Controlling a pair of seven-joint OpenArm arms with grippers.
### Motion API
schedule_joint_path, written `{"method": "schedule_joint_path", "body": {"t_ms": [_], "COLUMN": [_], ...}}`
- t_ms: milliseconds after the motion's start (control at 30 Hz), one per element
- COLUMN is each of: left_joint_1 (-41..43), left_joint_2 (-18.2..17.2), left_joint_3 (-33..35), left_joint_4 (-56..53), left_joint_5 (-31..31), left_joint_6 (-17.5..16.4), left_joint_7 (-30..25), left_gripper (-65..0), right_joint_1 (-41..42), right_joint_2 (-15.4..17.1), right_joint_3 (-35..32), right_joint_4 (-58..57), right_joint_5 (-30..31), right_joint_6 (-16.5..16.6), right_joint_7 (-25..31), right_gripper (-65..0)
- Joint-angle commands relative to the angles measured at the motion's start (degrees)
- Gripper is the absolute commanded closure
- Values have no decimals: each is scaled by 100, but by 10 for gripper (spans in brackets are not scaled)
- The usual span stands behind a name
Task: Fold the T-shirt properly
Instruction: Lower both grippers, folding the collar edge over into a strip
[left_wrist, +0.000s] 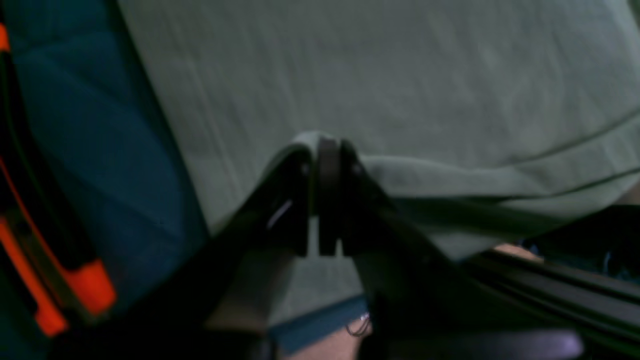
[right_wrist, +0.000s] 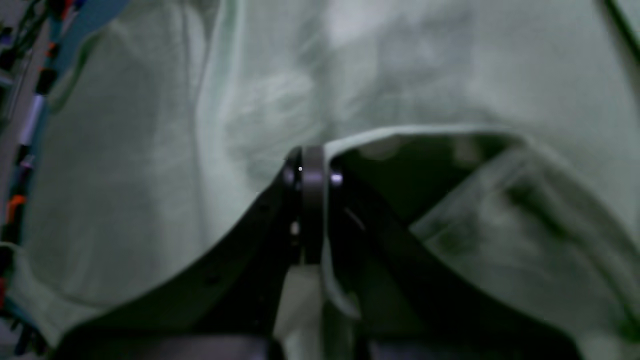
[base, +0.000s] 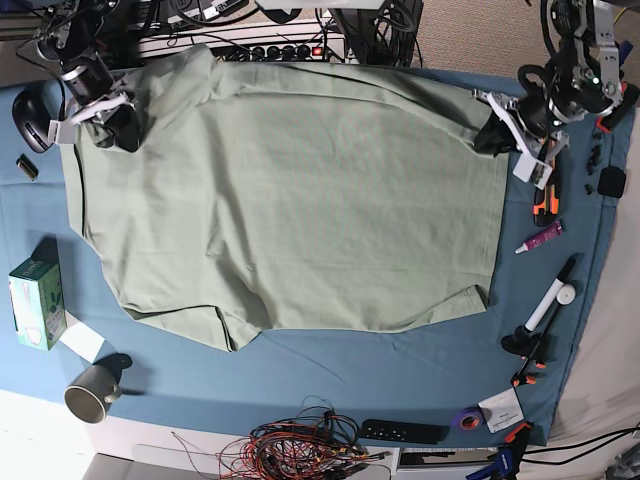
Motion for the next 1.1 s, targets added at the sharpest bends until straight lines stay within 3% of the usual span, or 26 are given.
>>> {"method": "schedule_joint_path", "body": {"t_ms": [0,433,1067], "left_joint_1": [-66,-286,-302], "left_joint_2": [-66,-63,-61], "left_joint_3": [-39,-39,-42], "left_joint_4": [13,-168,-66], "left_joint_5": [-48,365,378], "left_joint_6": [96,798,813], "left_joint_7": [-111,-452,-699], "left_gripper": [0,0,0], "right_joint_1": [61,295,297], "right_joint_2": [94,94,63], "right_joint_3": [46,48,48], "right_joint_4": [79,79,79], "right_joint_5": [37,-662,-741], "right_joint_6": [52,-151,-269], "right_joint_7": [216,841,1250], "right_gripper": [0,0,0]}}
